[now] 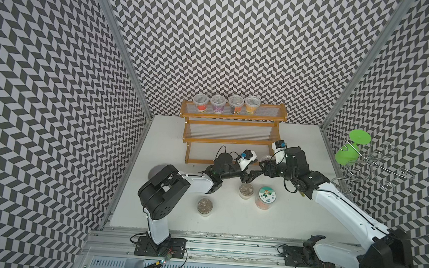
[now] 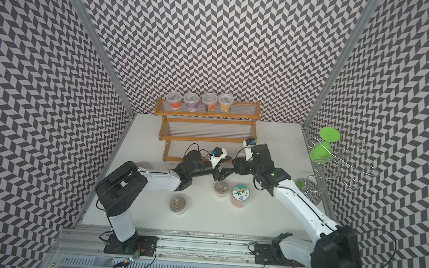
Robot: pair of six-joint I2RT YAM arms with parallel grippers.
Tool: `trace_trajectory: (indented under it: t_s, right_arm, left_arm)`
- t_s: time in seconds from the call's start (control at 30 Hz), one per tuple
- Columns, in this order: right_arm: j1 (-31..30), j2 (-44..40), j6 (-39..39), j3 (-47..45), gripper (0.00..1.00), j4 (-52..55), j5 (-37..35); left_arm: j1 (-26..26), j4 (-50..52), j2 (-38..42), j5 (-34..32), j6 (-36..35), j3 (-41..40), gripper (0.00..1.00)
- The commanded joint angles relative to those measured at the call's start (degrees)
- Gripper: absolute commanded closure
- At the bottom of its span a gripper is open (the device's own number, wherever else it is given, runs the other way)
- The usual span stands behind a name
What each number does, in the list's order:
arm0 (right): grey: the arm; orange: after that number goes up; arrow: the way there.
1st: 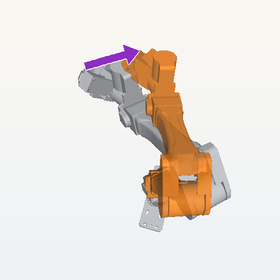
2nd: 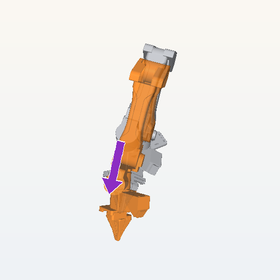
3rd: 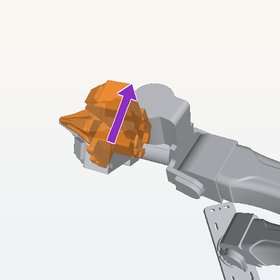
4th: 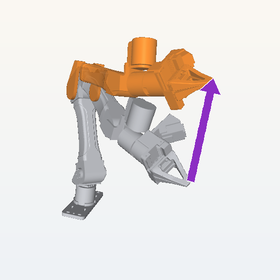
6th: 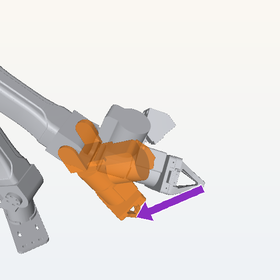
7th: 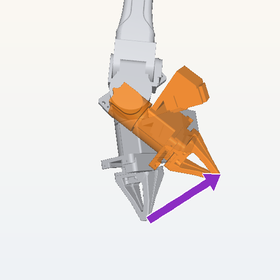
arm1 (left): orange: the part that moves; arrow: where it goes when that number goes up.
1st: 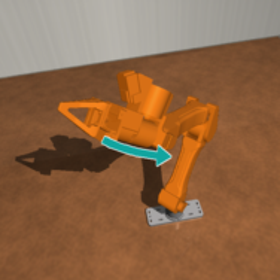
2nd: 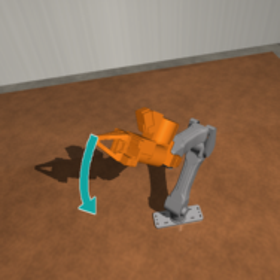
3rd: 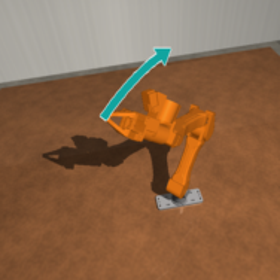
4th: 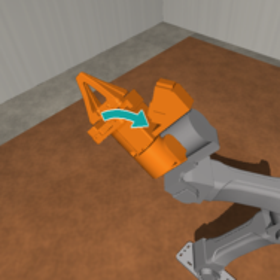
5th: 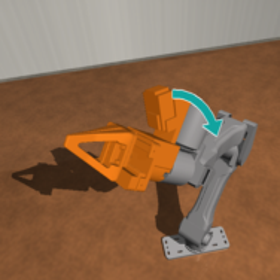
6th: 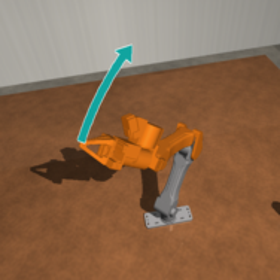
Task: Place the seed container on the shelf
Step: Pick up the seed jar at the center of the board, then place the seed jar on the shelf.
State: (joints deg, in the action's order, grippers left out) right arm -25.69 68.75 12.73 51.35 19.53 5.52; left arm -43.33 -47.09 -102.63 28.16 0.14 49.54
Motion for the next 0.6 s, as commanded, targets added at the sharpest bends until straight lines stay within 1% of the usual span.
trace_trajectory:
  t_s: [0.0, 0.13, 0.33, 0.57]
  right_arm:
    - [0.18, -3.11, 1.95, 2.41, 0.29, -2.16, -1.32]
    - [0.16, -4.66, 2.89, 4.82, 0.28, -1.66, -2.07]
    - [0.2, -4.39, 3.04, 10.56, 0.28, 0.29, -3.71]
    - [0.21, -0.93, 3.5, 18.05, 0.27, 0.26, -4.89]
  left_arm:
    - [0.51, -2.11, 2.98, 0.49, 0.73, -1.43, 0.3]
    - [0.83, -2.57, 5.33, 0.18, 1.26, -2.37, 0.29]
    - [1.63, -2.46, 8.27, 0.4, 2.03, -2.32, 0.29]
    - [2.77, -2.22, 9.6, -0.17, 2.39, -0.73, 0.28]
